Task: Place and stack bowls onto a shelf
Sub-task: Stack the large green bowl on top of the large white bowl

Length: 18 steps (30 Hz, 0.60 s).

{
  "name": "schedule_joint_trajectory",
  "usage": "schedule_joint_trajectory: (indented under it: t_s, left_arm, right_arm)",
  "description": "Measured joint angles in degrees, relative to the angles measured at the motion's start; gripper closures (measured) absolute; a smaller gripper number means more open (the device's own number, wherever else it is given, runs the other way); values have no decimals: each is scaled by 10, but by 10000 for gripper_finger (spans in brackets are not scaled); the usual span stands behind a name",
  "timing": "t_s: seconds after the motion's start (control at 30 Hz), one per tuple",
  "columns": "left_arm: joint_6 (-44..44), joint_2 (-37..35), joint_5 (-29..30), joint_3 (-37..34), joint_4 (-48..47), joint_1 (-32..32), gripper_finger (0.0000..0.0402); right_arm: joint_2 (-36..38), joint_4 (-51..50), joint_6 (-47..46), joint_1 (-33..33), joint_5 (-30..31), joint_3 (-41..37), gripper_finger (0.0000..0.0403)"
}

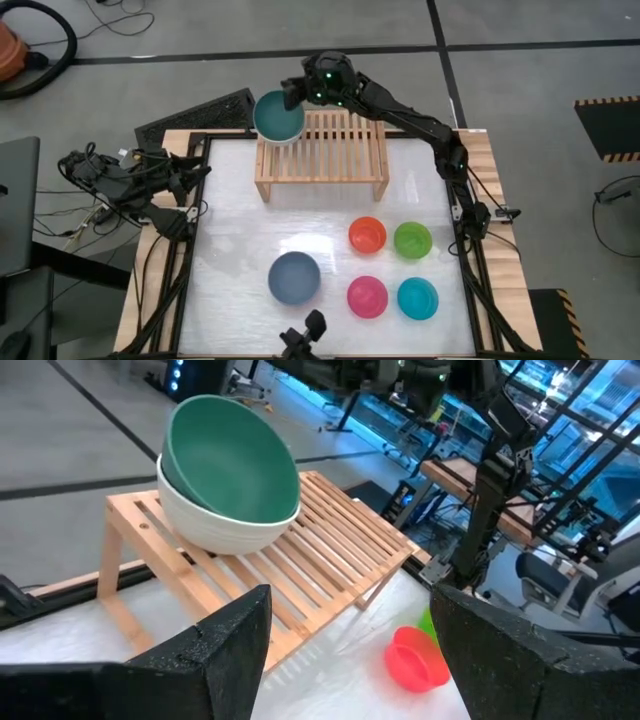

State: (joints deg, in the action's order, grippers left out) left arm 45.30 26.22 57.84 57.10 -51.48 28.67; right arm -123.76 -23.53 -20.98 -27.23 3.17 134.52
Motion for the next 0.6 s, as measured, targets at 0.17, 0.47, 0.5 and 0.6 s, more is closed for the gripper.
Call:
schedule_joint_trajectory:
  t_s: [0.17,0.47,0.5,0.6]
  left_arm:
    - [1,0,13,0,-6,0,145]
    - [2,0,28,0,-6,0,145]
    - [2,0,28,0,-6,0,145]
    - [2,0,29,0,-7,0,145]
  right_arm:
    - [-23,-26,17,-9,-17,1,385]
    - [-60,-27,-20,-26,-68,-1,368]
    - [-61,-19,-20,-25,-77,-1,372]
    - [-49,-6,-13,-19,-82,3,381]
